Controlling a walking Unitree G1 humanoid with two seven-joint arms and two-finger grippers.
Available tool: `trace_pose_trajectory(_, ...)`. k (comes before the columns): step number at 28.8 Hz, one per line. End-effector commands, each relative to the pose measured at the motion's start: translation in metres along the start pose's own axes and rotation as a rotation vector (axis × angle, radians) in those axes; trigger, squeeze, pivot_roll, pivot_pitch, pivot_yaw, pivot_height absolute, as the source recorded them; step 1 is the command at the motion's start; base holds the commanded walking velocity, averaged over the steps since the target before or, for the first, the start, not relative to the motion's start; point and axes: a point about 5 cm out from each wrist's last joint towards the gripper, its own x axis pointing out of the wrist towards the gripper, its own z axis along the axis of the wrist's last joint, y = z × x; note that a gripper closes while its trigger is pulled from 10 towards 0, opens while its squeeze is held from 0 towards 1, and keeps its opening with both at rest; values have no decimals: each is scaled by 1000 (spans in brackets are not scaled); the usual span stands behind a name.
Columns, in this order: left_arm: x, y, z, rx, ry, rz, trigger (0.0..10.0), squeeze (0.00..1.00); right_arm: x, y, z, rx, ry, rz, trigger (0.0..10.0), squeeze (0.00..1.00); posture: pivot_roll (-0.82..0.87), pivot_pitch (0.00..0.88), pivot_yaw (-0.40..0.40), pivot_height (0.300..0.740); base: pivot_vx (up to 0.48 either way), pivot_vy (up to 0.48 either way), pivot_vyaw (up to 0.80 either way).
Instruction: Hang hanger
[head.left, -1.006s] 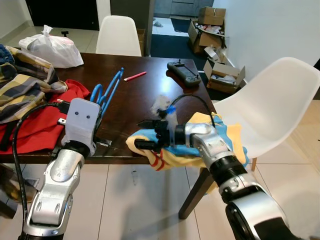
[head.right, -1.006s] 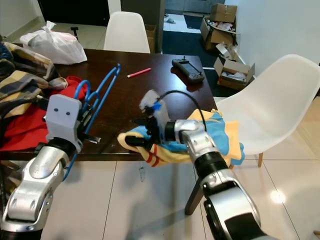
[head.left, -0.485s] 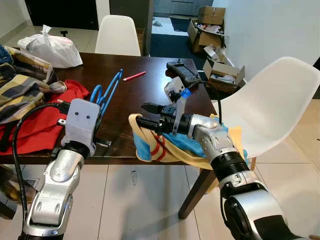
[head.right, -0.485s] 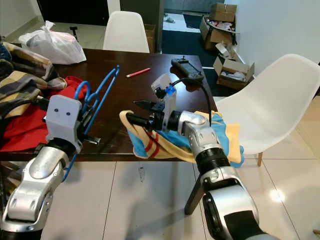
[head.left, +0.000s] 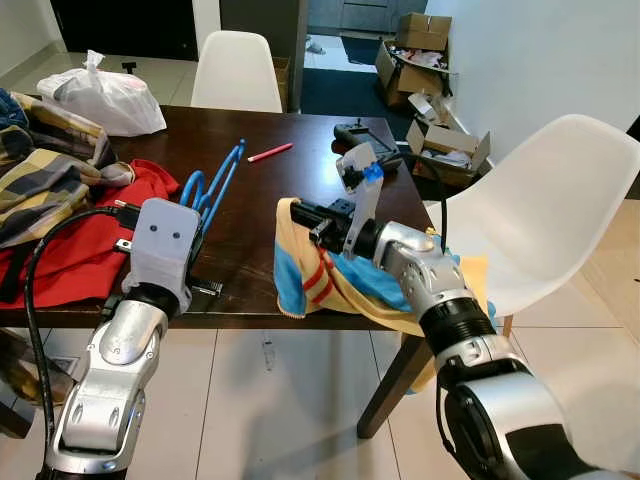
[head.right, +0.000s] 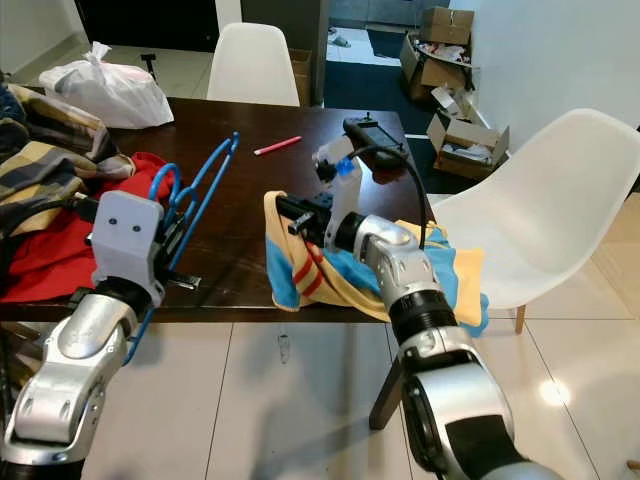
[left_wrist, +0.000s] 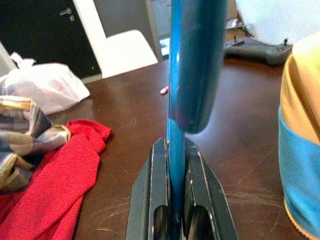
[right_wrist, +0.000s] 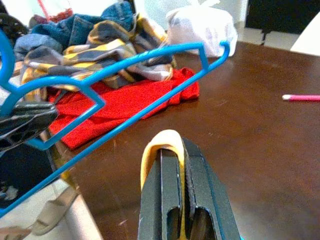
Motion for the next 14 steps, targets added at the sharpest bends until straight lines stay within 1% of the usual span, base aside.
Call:
trace_pose_trajectory(1, -1, -1, 2, 14, -5, -7, 10000, 0, 3, -3, 4, -14, -17, -58, 0, 0, 120, 93, -104, 740, 0, 0, 0)
trace_pose_trajectory(2, -2, -2, 2, 11, -4, -11, 10000, 0, 5, -3, 4, -12, -22, -85, 0, 0, 120, 93, -104, 740, 0, 0, 0)
trace_pose_trajectory(3, -2, -2, 2, 11, -4, -11, 10000, 0, 5, -3, 4, -12, -22, -85, 0, 0, 120, 93, -104, 740, 0, 0, 0)
trace_pose_trajectory(5, -2, -3, 1, -9, -3, -21, 10000, 0, 7, -5, 3, -1, -19, -147, 0, 0, 121, 93, -106, 740, 0, 0, 0)
trace_pose_trajectory(8, -2, -4, 0, -13, -2, -26, 10000, 0, 8, -5, -2, 10, -7, -166, 0, 0, 121, 94, -107, 740, 0, 0, 0)
trace_pose_trajectory(10, -3, -6, -2, -18, 7, -31, 10000, 0, 11, 1, -10, 29, 6, -172, 0, 0, 121, 96, -109, 740, 0, 0, 0)
trace_pose_trajectory(12, -3, -7, -3, -28, 11, -30, 10000, 0, 13, 3, -12, 32, 11, -169, 0, 0, 121, 96, -111, 740, 0, 0, 0)
trace_pose_trajectory(13, -3, -6, -4, -40, 11, -20, 10000, 0, 15, 5, -13, 22, 14, -165, 1765, 0, 121, 96, -111, 740, 0, 0, 0)
trace_pose_trajectory(14, -3, -6, -4, -40, 11, -20, 10000, 0, 15, 5, -13, 22, 14, -165, 1765, 0, 121, 96, -111, 740, 0, 0, 0)
